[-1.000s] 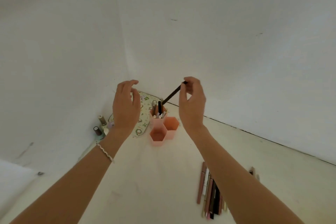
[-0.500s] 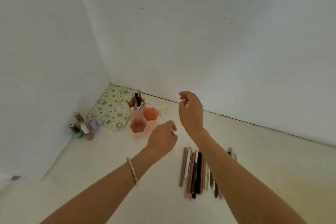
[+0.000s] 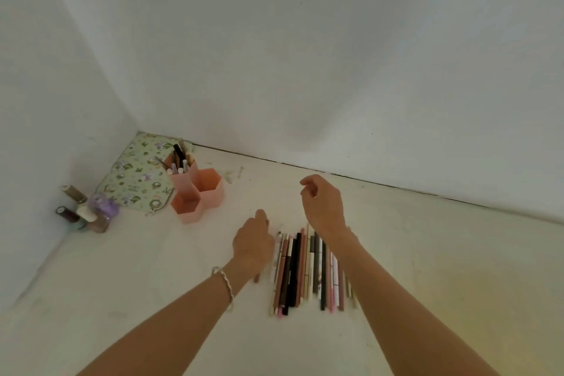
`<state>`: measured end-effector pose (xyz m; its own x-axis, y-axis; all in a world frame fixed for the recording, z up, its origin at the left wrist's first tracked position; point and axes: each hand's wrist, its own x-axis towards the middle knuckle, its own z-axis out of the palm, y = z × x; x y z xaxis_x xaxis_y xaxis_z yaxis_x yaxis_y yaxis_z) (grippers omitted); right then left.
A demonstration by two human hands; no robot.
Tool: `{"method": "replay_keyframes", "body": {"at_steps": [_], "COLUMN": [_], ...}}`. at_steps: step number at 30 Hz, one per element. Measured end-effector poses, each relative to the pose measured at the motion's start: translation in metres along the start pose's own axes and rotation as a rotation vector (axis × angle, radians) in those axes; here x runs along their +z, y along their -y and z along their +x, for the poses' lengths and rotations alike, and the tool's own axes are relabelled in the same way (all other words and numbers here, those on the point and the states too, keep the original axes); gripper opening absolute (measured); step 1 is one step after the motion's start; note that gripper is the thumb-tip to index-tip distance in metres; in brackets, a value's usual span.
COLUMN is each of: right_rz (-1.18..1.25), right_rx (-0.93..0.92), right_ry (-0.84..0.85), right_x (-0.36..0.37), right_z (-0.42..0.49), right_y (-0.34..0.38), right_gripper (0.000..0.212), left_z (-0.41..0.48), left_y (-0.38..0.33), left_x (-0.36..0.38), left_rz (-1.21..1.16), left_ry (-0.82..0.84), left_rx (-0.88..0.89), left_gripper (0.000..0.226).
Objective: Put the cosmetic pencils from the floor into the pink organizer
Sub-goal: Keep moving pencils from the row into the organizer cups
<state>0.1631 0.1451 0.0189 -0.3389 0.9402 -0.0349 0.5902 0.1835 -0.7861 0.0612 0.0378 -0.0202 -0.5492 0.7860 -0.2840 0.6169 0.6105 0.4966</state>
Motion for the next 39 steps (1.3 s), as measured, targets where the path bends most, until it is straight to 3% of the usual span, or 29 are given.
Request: {"method": "replay_keyframes", "body": {"at_steps": [6, 9, 11, 13, 16, 19, 23, 28, 31, 34, 39], "right_rz": [-0.332, -0.636, -0.713, -0.547, -0.102, 0.159, 0.443, 0.596, 0.634, 0.648, 0.552], "right_rx": [0.094, -0.014, -0.063, -0.002, 0.166, 0.174, 0.107, -0.015, -0.073, -0.171, -0.335], "right_ry": [0.325, 0.368, 0.366, 0.350, 0.205, 0.027, -0.158, -0.222, -0.226, -0.223, -0.166], "right_x": [0.031, 0.052, 0.064, 0.069, 0.057, 0.032, 0.017, 0.025, 0.032, 0.042, 0.083], "right_z": [-0.005, -0.011, -0.014, -0.012, 0.005, 0.028, 0.039, 0.034, 0.027, 0.024, 0.024], "right_y": [-0.008, -0.016, -0.022, -0.023, -0.005, 0.025, 0.074, 0.123, 0.146, 0.167, 0.190], "right_gripper": [0.027, 0.031, 0.029, 0.026, 0.019, 0.019, 0.012, 0.011, 0.008, 0.005, 0.006], "left_z": [0.022, 0.023, 0.020, 0.018, 0.024, 0.037, 0.053, 0.071, 0.077, 0.075, 0.062], "left_y": [-0.007, -0.016, -0.020, -0.021, -0.010, 0.020, 0.060, 0.084, 0.101, 0.114, 0.122], "left_x": [-0.058, -0.074, -0.081, -0.093, -0.133, -0.186, -0.214, -0.191, -0.178, -0.181, -0.216], "left_rz": [-0.398, -0.473, -0.518, -0.571, -0.686, -0.763, -0.716, -0.565, -0.330, -0.203, -0.393], "left_ry": [-0.301, -0.362, -0.393, -0.453, -0.648, -0.854, -0.922, -0.765, -0.659, -0.761, -0.860], "left_rx": [0.171, 0.232, 0.272, 0.314, 0.333, 0.262, 0.175, 0.187, 0.159, 0.116, 0.174], "left_gripper": [0.038, 0.040, 0.040, 0.039, 0.041, 0.042, 0.041, 0.037, 0.018, 0.022, 0.026]}}
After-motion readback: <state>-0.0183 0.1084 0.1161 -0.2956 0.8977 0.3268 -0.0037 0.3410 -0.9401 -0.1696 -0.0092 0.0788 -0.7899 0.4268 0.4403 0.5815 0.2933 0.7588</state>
